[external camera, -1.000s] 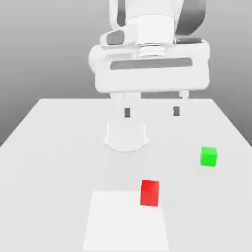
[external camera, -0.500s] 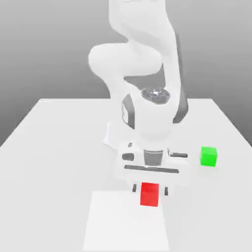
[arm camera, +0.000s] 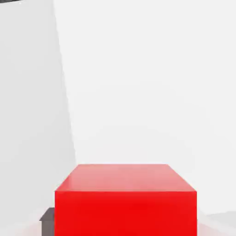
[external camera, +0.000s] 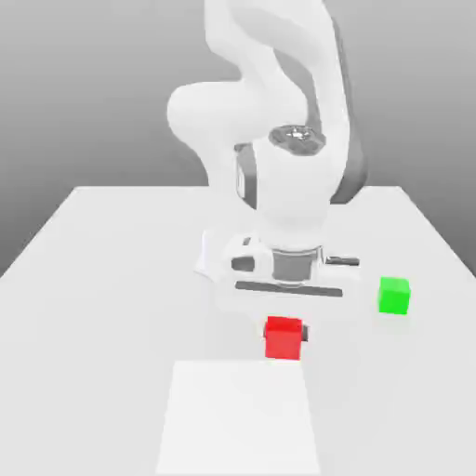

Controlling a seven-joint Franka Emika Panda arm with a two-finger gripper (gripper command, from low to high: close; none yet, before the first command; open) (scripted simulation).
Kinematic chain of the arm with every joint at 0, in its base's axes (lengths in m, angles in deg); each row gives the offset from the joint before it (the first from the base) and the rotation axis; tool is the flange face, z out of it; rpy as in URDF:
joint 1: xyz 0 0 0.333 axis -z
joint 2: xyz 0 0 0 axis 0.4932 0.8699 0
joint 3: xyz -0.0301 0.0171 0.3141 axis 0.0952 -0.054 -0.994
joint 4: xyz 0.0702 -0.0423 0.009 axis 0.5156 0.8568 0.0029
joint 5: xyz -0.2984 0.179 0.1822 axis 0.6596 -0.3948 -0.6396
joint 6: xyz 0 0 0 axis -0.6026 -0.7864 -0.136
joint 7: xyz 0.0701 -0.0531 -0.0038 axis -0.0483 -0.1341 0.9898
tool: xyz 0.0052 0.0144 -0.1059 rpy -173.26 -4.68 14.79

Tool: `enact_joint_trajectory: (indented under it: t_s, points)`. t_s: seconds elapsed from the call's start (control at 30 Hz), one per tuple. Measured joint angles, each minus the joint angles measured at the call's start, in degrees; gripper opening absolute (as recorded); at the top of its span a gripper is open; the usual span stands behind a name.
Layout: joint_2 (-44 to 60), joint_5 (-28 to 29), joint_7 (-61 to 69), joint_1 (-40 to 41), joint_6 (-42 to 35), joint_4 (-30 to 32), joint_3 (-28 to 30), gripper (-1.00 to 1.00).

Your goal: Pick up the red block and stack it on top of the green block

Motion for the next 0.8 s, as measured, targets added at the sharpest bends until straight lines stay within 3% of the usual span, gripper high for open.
enact_joint_trajectory:
  t_s: [0.63,0.8]
  points:
    - [-11.52,-11.91,23.07,-35.69,-8.27,2.82,-14.92,-1.0]
    - [-10.81,-10.51,22.89,-36.04,-7.01,2.83,-16.46,-1.0]
